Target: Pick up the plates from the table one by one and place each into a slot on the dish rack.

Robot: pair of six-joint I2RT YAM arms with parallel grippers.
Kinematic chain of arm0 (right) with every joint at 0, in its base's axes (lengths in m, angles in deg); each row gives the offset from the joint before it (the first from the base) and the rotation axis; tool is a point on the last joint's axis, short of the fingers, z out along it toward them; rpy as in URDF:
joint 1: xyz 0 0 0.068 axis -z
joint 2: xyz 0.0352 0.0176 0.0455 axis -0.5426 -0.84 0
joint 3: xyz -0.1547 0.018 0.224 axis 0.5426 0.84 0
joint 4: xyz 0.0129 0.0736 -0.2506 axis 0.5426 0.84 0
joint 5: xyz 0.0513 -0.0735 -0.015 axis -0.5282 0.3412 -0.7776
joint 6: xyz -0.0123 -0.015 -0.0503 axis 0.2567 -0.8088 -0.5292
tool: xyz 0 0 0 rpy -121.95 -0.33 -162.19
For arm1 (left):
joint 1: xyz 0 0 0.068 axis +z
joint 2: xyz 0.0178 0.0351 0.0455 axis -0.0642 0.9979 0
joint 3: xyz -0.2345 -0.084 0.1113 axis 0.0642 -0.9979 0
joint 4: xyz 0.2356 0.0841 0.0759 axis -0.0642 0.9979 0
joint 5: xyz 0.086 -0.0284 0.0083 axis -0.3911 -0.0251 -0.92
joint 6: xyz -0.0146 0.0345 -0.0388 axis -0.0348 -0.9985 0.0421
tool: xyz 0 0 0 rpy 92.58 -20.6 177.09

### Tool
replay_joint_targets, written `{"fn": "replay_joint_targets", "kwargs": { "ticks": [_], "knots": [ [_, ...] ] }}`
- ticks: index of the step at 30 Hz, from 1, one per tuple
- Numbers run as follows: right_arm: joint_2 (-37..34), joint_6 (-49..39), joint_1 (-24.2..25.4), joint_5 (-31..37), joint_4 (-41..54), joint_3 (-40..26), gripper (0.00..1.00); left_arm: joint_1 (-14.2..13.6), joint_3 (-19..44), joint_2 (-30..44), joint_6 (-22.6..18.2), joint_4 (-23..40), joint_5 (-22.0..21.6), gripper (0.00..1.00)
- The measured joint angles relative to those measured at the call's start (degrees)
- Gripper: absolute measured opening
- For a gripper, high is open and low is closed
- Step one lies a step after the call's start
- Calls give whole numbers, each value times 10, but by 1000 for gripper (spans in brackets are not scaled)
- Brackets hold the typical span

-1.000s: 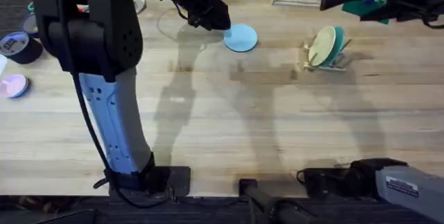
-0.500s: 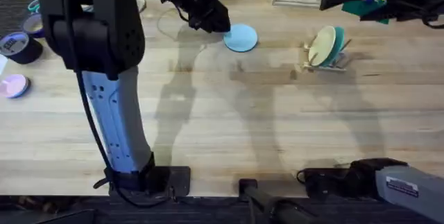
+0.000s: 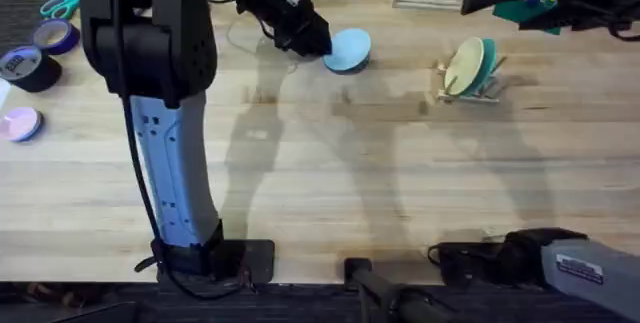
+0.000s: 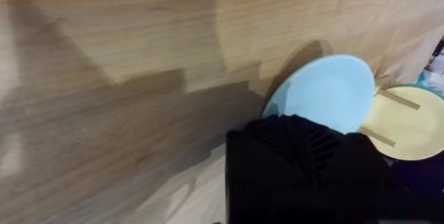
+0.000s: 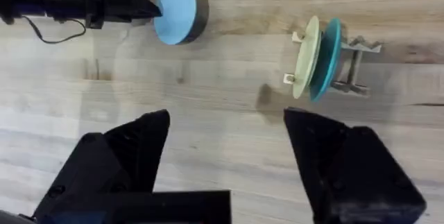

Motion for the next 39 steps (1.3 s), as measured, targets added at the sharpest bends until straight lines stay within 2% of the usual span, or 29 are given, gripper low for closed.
{"fn": "replay_joint_targets", "kwargs": {
  "ticks": [11, 18, 26, 39],
  "knots": [
    [-3, 0, 0, 0, -10, 0, 994, 0, 0, 0, 0, 0, -2, 41],
    [-44, 0, -4, -2, -14, 0, 991, 0, 0, 0, 0, 0, -2, 41],
    [-110, 9, -56, -2, -63, 0, 993, 0, 0, 0, 0, 0, -2, 41],
    [-252, 87, -133, -2, -178, 0, 994, 0, 0, 0, 0, 0, -2, 40]
  ]
}}
